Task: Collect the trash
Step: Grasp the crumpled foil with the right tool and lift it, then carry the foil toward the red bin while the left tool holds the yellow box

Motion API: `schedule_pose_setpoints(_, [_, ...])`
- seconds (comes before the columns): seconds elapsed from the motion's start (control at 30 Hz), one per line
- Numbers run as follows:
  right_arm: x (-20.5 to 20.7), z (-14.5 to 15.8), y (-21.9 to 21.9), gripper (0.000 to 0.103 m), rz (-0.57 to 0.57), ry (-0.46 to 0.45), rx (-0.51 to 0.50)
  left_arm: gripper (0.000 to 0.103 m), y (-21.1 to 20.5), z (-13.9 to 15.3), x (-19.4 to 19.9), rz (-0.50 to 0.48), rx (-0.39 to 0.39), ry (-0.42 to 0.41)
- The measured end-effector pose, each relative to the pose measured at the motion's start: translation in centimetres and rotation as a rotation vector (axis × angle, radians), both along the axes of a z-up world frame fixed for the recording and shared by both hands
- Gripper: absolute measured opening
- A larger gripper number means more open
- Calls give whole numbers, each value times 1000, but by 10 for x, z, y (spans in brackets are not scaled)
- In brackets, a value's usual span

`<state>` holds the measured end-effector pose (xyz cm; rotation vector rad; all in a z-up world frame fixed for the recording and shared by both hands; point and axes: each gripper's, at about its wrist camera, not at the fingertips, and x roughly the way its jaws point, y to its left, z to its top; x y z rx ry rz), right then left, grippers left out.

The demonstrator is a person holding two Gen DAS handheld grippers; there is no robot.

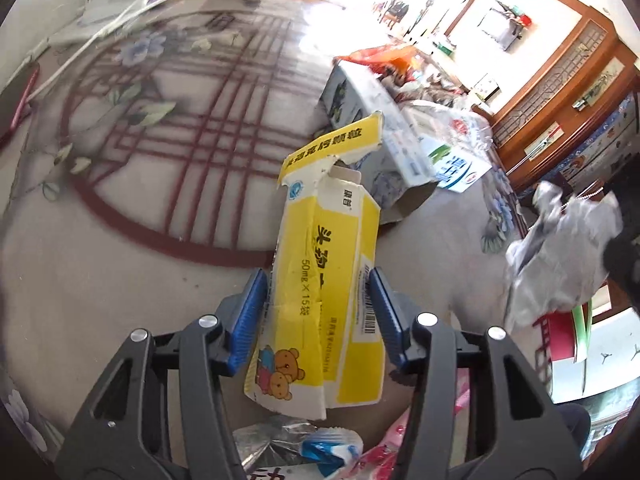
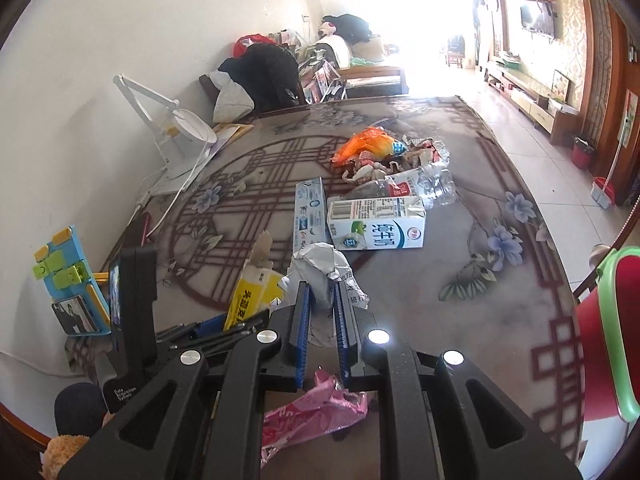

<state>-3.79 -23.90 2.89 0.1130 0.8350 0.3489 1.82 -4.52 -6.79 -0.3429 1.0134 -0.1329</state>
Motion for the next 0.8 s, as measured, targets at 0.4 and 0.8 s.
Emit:
schedule_pose_setpoints(0.4, [-7,-6,-10,12,-34,15,26,51,-4,21,-4,-6,25,-83])
schedule_pose_setpoints(0.8, [-9,-14,-35,12,-93,24,43,51,-15,36,-9,-36,43,-157])
